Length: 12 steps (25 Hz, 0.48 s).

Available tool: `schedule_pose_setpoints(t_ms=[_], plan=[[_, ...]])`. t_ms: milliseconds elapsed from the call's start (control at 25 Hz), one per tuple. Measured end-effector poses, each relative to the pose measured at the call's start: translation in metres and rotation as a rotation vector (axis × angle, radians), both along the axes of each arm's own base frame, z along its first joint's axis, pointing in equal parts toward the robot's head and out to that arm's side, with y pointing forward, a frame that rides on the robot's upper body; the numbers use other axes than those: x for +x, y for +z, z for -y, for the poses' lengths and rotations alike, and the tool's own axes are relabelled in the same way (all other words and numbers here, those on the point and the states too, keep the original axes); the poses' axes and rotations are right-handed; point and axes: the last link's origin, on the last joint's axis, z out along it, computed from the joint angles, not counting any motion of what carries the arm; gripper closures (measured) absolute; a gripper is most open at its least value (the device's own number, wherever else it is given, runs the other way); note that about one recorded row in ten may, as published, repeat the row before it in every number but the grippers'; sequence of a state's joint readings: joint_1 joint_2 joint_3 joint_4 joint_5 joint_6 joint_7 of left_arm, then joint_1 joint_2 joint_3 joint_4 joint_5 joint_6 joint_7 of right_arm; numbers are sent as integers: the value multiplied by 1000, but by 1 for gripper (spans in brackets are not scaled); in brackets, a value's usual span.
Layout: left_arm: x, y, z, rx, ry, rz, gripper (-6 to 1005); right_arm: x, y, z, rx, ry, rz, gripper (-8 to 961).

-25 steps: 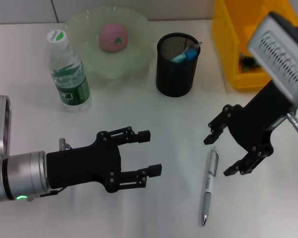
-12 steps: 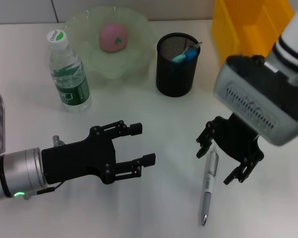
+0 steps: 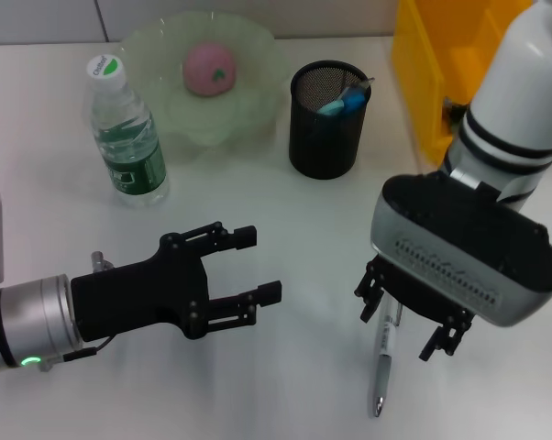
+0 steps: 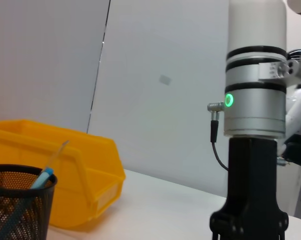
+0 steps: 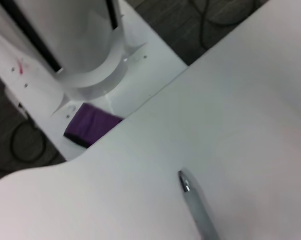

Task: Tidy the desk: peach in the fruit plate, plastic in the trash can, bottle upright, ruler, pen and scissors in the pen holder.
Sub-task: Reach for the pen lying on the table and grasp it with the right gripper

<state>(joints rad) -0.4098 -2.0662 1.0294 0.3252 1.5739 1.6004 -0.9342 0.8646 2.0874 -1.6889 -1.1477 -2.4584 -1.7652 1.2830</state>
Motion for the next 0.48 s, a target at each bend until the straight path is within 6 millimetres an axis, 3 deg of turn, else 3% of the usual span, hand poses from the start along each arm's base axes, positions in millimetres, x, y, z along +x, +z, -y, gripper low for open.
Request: schedule_pose_setpoints(t_ms=[480], plan=[[-1, 0, 3, -2, 5, 8, 229, 2, -18, 8, -33, 112, 54, 261]])
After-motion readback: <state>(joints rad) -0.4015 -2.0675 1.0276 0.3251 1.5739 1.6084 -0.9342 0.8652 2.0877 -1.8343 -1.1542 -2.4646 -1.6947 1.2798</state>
